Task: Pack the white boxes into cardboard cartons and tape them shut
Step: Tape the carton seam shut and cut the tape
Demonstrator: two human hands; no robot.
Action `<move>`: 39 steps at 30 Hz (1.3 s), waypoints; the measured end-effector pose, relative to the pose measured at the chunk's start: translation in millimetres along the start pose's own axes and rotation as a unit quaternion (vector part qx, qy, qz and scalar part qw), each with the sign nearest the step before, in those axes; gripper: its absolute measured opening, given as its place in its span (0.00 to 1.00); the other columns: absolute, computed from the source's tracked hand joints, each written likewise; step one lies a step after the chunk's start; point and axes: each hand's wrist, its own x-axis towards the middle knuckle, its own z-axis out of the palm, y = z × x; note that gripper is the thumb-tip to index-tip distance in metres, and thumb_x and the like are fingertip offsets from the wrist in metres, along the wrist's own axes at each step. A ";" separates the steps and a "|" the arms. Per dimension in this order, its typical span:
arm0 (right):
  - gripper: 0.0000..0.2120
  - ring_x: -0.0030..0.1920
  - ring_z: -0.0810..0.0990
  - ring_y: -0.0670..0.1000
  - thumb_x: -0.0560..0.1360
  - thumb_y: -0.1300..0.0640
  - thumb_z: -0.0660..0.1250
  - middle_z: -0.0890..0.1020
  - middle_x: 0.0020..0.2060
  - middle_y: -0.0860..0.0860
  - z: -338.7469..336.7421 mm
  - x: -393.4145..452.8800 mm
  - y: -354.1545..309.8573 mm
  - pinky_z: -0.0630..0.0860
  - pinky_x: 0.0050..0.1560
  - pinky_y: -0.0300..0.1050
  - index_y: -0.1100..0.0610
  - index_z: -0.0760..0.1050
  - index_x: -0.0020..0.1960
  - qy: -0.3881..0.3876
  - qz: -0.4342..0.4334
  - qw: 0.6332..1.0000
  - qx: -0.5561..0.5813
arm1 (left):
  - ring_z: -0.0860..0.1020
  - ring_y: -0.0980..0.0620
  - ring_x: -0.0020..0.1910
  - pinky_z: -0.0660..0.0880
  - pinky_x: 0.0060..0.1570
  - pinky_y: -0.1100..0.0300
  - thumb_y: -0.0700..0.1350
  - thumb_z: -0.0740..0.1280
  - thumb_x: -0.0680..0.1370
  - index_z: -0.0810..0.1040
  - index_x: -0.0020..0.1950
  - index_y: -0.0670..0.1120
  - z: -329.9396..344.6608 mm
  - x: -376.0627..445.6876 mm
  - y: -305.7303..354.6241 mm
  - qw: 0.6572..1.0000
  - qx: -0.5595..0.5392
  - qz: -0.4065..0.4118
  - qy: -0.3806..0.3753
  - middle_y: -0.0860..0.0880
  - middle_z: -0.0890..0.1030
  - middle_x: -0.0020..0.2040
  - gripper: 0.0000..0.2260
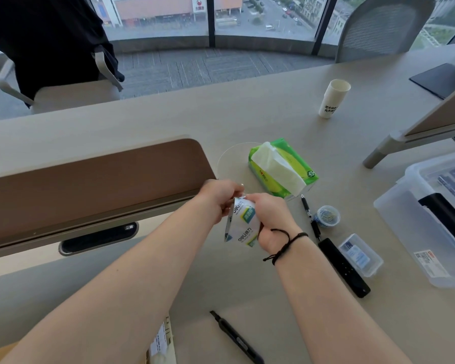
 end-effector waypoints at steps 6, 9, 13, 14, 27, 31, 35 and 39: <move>0.04 0.37 0.79 0.58 0.75 0.65 0.70 0.81 0.38 0.62 3.5 -16.0 -8.0 0.75 0.43 0.54 0.63 0.81 0.42 -0.032 -0.056 0.997 0.050 | 0.72 0.52 0.20 0.72 0.26 0.63 0.37 0.70 0.77 0.76 0.33 0.41 -3.1 -12.5 11.6 0.984 -0.155 0.048 -0.071 0.49 0.73 0.25 0.12; 0.09 0.40 0.80 0.59 0.75 0.64 0.70 0.81 0.40 0.64 4.9 -24.8 -4.0 0.75 0.44 0.56 0.71 0.80 0.47 -0.038 -0.087 0.994 0.044 | 0.71 0.54 0.19 0.70 0.23 0.65 0.41 0.72 0.77 0.77 0.40 0.42 -6.8 -22.1 14.4 0.984 -0.147 0.082 -0.064 0.49 0.74 0.25 0.08; 0.09 0.32 0.79 0.55 0.77 0.63 0.68 0.80 0.35 0.62 1.9 -36.6 9.2 0.75 0.34 0.47 0.71 0.79 0.48 -0.030 -0.086 0.996 -0.007 | 0.75 0.54 0.24 0.73 0.28 0.62 0.43 0.74 0.76 0.77 0.42 0.44 -21.1 -25.0 -3.8 0.988 -0.109 0.100 -0.035 0.48 0.79 0.32 0.08; 0.07 0.29 0.78 0.54 0.78 0.63 0.68 0.80 0.33 0.59 1.3 -40.3 12.2 0.74 0.31 0.44 0.67 0.80 0.45 -0.030 -0.087 0.995 -0.029 | 0.77 0.53 0.26 0.75 0.28 0.61 0.43 0.75 0.76 0.77 0.44 0.44 -26.0 -28.7 -8.6 0.988 -0.112 0.102 -0.033 0.47 0.80 0.33 0.07; 0.07 0.37 0.79 0.51 0.77 0.57 0.71 0.82 0.37 0.53 57.1 -123.4 42.5 0.74 0.40 0.44 0.60 0.83 0.48 -0.178 -0.125 0.897 -0.384 | 0.84 0.46 0.38 0.84 0.39 0.54 0.35 0.72 0.76 0.75 0.44 0.44 -179.9 -130.3 -56.2 0.968 -0.181 0.170 -0.028 0.39 0.84 0.46 0.08; 0.07 0.36 0.79 0.51 0.76 0.55 0.71 0.82 0.35 0.52 107.1 -151.7 62.6 0.74 0.41 0.46 0.57 0.82 0.42 -0.230 -0.141 0.843 -0.466 | 0.84 0.43 0.37 0.85 0.41 0.52 0.35 0.71 0.78 0.74 0.45 0.43 -239.2 -167.1 -87.4 0.958 -0.217 0.183 0.028 0.38 0.84 0.45 0.07; 0.08 0.35 0.78 0.49 0.76 0.52 0.70 0.81 0.33 0.49 157.0 -175.3 93.8 0.74 0.39 0.42 0.56 0.83 0.42 -0.269 -0.149 0.776 -0.551 | 0.85 0.43 0.39 0.85 0.43 0.51 0.35 0.70 0.79 0.74 0.47 0.42 -295.8 -195.6 -131.0 0.950 -0.232 0.188 0.092 0.38 0.85 0.46 0.06; 0.07 0.35 0.79 0.47 0.76 0.50 0.70 0.82 0.35 0.47 193.1 -196.8 133.3 0.76 0.39 0.40 0.52 0.83 0.43 -0.292 -0.148 0.724 -0.607 | 0.85 0.43 0.37 0.85 0.40 0.52 0.34 0.70 0.79 0.73 0.49 0.42 -337.1 -218.6 -178.8 0.936 -0.272 0.181 0.134 0.40 0.85 0.44 0.07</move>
